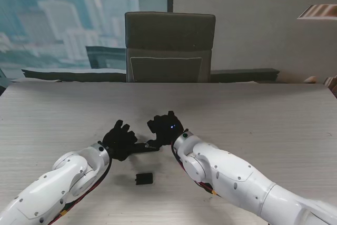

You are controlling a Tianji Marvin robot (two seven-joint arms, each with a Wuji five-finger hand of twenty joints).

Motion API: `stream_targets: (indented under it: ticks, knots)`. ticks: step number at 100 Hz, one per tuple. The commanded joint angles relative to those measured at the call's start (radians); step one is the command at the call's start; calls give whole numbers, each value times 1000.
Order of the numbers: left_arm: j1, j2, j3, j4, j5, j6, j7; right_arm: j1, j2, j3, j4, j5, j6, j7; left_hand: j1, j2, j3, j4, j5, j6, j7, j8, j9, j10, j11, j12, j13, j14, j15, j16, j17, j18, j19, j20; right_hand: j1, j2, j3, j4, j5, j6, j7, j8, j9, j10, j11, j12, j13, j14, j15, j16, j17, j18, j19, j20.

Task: Install the batteries into the remote control and close the cover

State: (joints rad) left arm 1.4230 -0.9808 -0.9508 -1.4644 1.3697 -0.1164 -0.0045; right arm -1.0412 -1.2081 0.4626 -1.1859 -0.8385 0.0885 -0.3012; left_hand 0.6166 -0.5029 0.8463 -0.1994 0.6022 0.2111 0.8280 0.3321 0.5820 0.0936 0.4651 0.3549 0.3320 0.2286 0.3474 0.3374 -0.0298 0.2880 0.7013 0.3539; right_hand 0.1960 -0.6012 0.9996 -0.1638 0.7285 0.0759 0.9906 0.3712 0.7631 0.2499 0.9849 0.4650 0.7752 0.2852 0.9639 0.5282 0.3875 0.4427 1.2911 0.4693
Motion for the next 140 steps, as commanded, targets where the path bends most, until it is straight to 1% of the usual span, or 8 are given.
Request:
stream_targets:
  ticks: [1, 22, 28, 35, 43, 53, 84, 140]
  knots:
    - [23, 7, 15, 41, 2, 1, -36, -3, 4, 7, -27, 6, 11, 33, 208, -61, -3, 68, 64, -354, 153, 44, -11, -6, -9, -5, -30, 9, -15, -3, -18, 16, -13, -7, -46, 55, -37, 26, 31, 13, -21, 8, 24, 40, -8, -14, 4, 39, 17, -10, -6, 39, 27, 13]
    - [18, 7, 22, 44, -4, 2, -38, 13, 12, -6, -80, 28, 105, 154, 213, -56, -10, 65, 65, -354, 153, 44, -11, -7, -9, -5, -30, 8, -14, -3, -18, 16, -11, -6, -134, 224, -180, 24, 166, 9, -15, 75, 115, 57, 54, 10, 33, 62, 126, 31, 7, 38, 86, 53]
    - [18, 7, 22, 44, -4, 2, -39, 21, 14, -15, -94, 37, 140, 194, 213, -55, -11, 65, 64, -351, 153, 44, -11, -7, -9, -5, -30, 7, -14, -3, -18, 15, -11, -6, -171, 293, -242, 28, 240, 24, -3, 99, 189, 64, 85, 26, 100, 69, 188, 46, 60, 53, 140, 82]
    - [18, 7, 23, 45, -6, 3, -38, 31, 13, -26, -110, 64, 191, 251, 215, -52, -12, 66, 64, -354, 153, 44, -10, -5, -8, -4, -29, 7, -13, -3, -18, 16, -11, -6, -222, 367, -299, 42, 398, 53, 26, 114, 364, 104, 134, 57, 274, 96, 333, 57, 214, 106, 282, 165]
    - [17, 7, 25, 47, -8, 3, -37, 45, 14, -45, -129, 104, 250, 320, 219, -48, -15, 64, 63, -352, 153, 44, -12, -6, -9, -4, -29, 5, -13, -3, -17, 15, -10, -6, -254, 455, -349, 59, 492, 77, 28, 113, 455, 133, 141, 77, 361, 125, 397, 37, 289, 143, 336, 209]
    - [17, 7, 26, 47, -8, 3, -35, 67, 18, -78, -135, 122, 295, 374, 220, -47, -19, 64, 64, -354, 153, 44, -11, -6, -8, -4, -30, 8, -13, -3, -16, 15, -10, -6, -263, 449, -367, 67, 517, 85, 10, 113, 475, 131, 134, 86, 378, 126, 409, 23, 310, 148, 346, 221]
    - [18, 6, 26, 51, -11, 8, -27, 139, -18, -180, -76, 194, 383, 445, 218, -45, -23, 65, 63, -350, 151, 43, -11, -5, -8, -4, -29, 8, -12, -3, -17, 16, -9, -5, -225, 330, -353, 72, 489, 111, -53, 118, 449, 127, 91, 82, 355, 126, 365, -5, 295, 146, 311, 214]
    - [14, 5, 31, 61, -20, 10, -19, 185, -92, -242, 2, 329, 493, 490, 214, -43, -23, 66, 62, -350, 150, 43, -13, -3, -8, -4, -32, 8, -13, -3, -18, 15, -9, -5, -234, 369, -360, 77, 473, 132, -71, 124, 432, 140, 77, 73, 338, 136, 335, -10, 268, 158, 272, 196]
